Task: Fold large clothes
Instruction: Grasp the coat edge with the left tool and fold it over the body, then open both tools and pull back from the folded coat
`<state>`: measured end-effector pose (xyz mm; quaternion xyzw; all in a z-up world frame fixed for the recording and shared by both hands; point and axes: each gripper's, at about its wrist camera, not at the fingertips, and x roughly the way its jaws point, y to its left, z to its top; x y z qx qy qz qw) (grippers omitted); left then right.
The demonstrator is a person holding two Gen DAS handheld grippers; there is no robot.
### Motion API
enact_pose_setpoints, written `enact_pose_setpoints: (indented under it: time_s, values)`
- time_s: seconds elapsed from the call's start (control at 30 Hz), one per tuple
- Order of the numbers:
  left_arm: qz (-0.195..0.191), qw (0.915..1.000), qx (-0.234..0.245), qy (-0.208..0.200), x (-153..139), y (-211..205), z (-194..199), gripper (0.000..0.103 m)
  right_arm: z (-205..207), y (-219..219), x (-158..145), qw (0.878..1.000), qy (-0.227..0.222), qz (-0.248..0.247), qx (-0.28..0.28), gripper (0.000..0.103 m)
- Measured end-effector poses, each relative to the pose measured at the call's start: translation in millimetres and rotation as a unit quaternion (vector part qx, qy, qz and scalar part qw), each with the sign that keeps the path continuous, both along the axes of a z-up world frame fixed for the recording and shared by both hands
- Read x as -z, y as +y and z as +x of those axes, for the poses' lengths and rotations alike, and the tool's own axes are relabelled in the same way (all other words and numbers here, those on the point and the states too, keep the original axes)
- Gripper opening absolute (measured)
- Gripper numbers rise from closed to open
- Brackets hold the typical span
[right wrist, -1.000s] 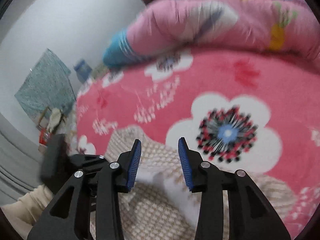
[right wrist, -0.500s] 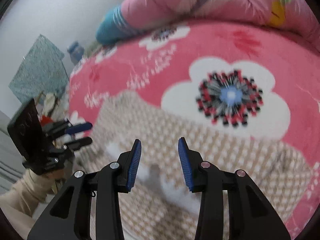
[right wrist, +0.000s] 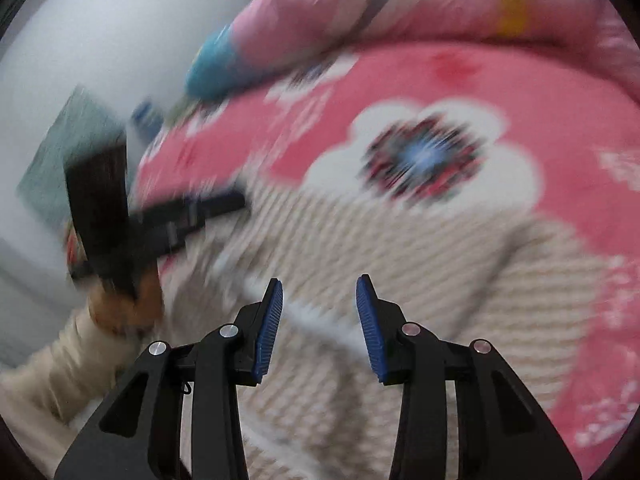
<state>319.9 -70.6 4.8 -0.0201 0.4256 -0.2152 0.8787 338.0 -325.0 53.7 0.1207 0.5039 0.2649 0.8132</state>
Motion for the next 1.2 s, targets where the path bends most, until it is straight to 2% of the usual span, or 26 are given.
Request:
enact_pose_setpoints:
  time_s: [0.07,0.1,0.13,0.17,0.23,0.33,0.43,0.53,0.6,0.63,0.73,0.77,0.87,1.0,1.07,1.13,1.2]
  values:
    - [0.034,0.9992,-0.006,0.021,21,-7,5,0.031,11,-8,7,0.999,-0.001,-0.025,0.022,0.038]
    - [0.038,0.999,-0.007,0.021,26,-7,4,0.032,16,-9,17,0.999,0.007,-0.045,0.023,0.038]
    - [0.036,0.9992,-0.008,0.017,30,-5,1,0.032,21,-7,39,0.996,0.031,-0.086,0.02,0.038]
    - [0.033,0.9994,-0.007,0.01,30,-4,-3,0.032,24,-7,57,0.993,0.051,-0.106,0.015,0.038]
    - [0.032,0.9994,-0.004,0.01,31,-1,-6,0.032,23,-8,67,0.993,0.05,-0.102,0.012,0.036]
    - [0.033,0.9994,0.0,0.009,31,2,-9,0.032,23,-9,46,0.991,0.037,-0.124,0.028,0.029]
    - [0.034,0.9994,0.003,0.008,32,3,-10,0.032,16,0,17,0.984,-0.019,-0.175,0.029,0.029]
    - [0.031,0.9995,-0.001,0.002,35,2,-11,0.033,18,25,3,0.988,-0.049,-0.145,-0.005,0.029]
    - [0.031,0.9995,-0.003,-0.003,36,2,-13,0.033,25,46,8,0.99,-0.053,-0.125,-0.032,0.029]
    - [0.032,0.9995,-0.003,-0.005,36,2,-13,0.033,29,56,17,0.991,-0.047,-0.119,-0.044,0.029]
    - [0.037,0.9993,-0.005,-0.005,37,2,-14,0.033,45,81,67,0.987,-0.008,-0.151,-0.051,0.03]
    - [0.042,0.9991,-0.005,-0.001,40,1,-14,0.033,50,80,75,0.989,-0.002,-0.14,-0.046,0.03]
    - [0.04,0.9991,-0.007,-0.009,38,2,-16,0.033,58,69,59,0.994,0.035,-0.102,-0.02,0.03]
    - [0.015,0.9998,-0.009,-0.008,38,9,-17,0.033,42,77,28,0.997,-0.005,-0.069,-0.041,0.031]
    - [-0.007,0.9999,-0.012,-0.004,38,15,-16,0.033,38,85,35,0.995,-0.008,-0.09,-0.051,0.033]
    - [-0.023,0.9996,-0.016,-0.002,33,20,-15,0.032,39,95,59,0.991,0.008,-0.123,-0.056,0.04]
    - [-0.033,0.9991,-0.028,-0.006,25,24,-14,0.032,37,94,67,0.991,-0.002,-0.124,-0.055,0.042]
